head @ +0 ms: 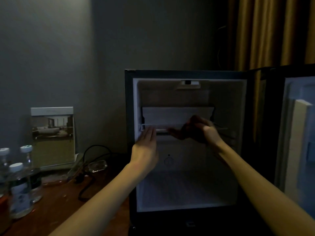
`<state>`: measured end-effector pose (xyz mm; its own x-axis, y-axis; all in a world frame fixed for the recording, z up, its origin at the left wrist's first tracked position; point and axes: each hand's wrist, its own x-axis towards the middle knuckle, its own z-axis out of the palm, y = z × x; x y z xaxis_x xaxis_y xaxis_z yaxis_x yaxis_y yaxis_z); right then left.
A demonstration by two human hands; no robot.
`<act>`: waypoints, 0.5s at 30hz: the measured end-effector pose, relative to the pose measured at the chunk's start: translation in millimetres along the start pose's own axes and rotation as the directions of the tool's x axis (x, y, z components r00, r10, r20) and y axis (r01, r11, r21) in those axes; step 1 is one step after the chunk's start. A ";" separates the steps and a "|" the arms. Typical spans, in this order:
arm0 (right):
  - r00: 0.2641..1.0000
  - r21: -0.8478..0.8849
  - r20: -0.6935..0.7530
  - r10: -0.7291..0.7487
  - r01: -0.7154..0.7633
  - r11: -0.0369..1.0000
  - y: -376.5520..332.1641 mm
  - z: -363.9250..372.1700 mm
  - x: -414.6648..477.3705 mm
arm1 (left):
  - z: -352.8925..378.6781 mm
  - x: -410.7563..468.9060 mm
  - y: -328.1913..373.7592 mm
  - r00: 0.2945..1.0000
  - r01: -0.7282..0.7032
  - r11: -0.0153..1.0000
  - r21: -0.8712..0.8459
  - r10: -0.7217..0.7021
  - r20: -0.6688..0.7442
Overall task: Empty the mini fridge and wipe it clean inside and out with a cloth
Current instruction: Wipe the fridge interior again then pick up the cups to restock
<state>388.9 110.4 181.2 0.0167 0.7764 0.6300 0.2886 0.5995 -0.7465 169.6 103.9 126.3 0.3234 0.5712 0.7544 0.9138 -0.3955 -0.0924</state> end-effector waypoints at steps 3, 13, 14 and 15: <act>0.983 0.026 -0.138 0.124 -0.122 0.992 10.5 -9.1 -14.8 | -0.5 -4.8 1.8 1.000 0.017 1.000 0.007 -0.017 0.014; 0.944 -0.152 -0.316 0.090 -0.144 0.978 6.1 3.8 -25.4 | -18.2 -39.4 9.6 0.995 -0.017 0.951 0.309 -0.013 0.097; 0.948 -0.215 -0.315 -0.046 -0.024 0.976 -8.3 12.7 -14.1 | -26.3 -28.4 7.7 0.997 0.038 0.928 0.371 -0.063 0.055; 0.962 -0.295 -0.238 -0.133 0.059 0.954 -18.0 23.6 0.0 | -33.1 -17.9 6.0 0.996 0.084 0.902 0.422 -0.094 0.003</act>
<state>361.1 104.3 189.7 0.2054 0.6212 0.7563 0.5585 0.5601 -0.6118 161.1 67.5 133.7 0.2370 0.6080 0.7578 0.9556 -0.0051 -0.2947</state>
